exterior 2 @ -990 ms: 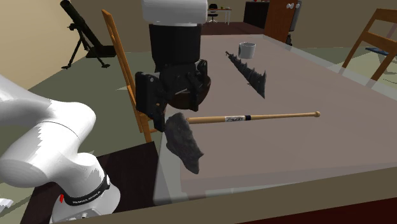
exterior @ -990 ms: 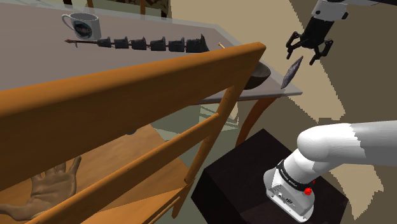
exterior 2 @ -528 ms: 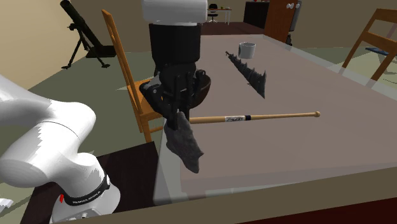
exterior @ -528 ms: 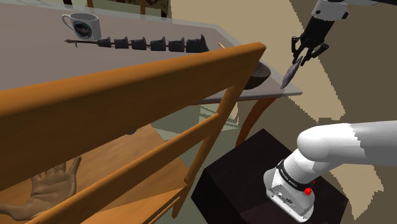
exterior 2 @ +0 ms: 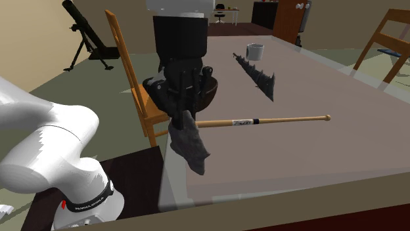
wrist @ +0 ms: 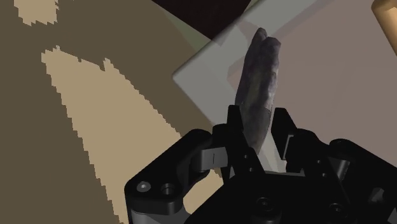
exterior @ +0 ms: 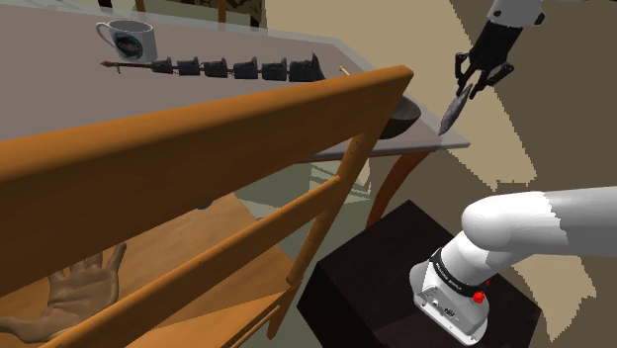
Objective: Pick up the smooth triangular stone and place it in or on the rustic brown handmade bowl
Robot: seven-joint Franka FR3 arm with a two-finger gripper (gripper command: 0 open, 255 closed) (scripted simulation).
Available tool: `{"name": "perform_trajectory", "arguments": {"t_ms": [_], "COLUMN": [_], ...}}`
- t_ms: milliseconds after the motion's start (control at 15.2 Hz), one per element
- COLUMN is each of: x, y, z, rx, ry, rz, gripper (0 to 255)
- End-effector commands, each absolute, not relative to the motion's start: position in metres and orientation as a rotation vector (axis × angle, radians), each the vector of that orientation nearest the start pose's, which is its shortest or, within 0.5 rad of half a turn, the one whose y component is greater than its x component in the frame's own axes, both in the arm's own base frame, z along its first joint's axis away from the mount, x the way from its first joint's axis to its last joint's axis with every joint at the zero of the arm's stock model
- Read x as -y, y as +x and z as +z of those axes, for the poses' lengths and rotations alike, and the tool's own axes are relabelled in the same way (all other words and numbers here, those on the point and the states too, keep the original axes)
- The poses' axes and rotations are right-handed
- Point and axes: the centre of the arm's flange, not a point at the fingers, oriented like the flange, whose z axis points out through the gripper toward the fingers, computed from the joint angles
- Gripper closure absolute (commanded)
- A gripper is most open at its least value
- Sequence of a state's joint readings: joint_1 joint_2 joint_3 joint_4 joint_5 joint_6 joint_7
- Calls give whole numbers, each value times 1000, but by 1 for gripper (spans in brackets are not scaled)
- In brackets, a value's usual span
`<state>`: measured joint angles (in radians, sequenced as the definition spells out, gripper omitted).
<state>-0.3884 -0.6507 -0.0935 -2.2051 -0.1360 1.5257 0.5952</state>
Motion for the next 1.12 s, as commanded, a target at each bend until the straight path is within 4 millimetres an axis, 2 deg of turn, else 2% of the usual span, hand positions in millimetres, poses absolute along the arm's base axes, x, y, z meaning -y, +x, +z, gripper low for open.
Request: {"name": "perform_trajectory", "arguments": {"t_ms": [0, 1056], "x": [181, 181], "y": [292, 292], "z": [623, 707], "rx": [-1631, -1631], "ry": [-2779, -2779], "rz": [41, 41], "gripper": [255, 255]}}
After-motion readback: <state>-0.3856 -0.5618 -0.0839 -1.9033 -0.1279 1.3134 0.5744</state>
